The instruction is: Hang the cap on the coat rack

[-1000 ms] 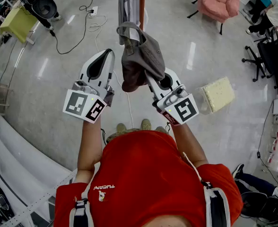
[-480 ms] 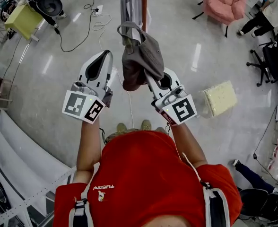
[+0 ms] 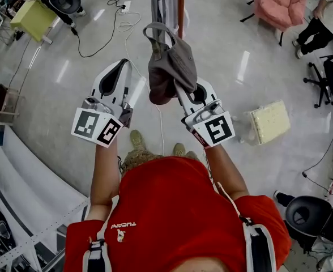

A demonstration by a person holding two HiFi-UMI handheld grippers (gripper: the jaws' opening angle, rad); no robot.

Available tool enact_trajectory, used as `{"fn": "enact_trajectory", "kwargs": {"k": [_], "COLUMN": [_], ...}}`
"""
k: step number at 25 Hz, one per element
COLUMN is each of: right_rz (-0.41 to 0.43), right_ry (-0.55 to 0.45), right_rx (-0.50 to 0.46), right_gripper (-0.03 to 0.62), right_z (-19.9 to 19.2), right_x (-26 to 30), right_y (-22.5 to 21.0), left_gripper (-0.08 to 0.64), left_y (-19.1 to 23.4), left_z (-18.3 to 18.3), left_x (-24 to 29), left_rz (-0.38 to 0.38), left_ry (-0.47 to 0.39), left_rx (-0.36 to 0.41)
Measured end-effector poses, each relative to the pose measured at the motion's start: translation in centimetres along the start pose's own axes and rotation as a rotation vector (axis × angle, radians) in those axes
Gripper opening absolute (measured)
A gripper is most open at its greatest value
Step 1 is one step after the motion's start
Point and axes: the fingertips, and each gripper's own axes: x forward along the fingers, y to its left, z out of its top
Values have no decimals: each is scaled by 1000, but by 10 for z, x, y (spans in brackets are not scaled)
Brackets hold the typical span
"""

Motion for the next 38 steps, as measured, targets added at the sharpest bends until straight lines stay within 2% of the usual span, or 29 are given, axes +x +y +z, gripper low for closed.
{"fn": "enact_trajectory", "kwargs": {"k": [4, 11, 15, 21, 30, 38], "right_rz": [-21, -165, -270, -402, -494, -572], "right_ry": [8, 116, 138, 168, 227, 254], "right_rx": [-32, -73, -120, -126, -127, -111], "right_gripper": [38, 38, 38, 38, 38, 38], "right_z": [-9, -39, -51, -68, -90, -112], "right_x": [44, 137, 188, 238, 271, 287], "right_y": [3, 5, 2, 1, -18, -53], "left_gripper": [9, 9, 9, 9, 9, 9], "left_y": [48, 151, 210, 274, 326, 350], "left_z": [7, 13, 20, 23, 17, 7], "left_x": [5, 12, 13, 14, 36, 62], "left_rz": [-17, -106, -173, -247, -268, -279], "left_ry": [-15, -6, -10, 10, 17, 25], "left_rx": [-20, 12, -3, -21, -63, -82]}}
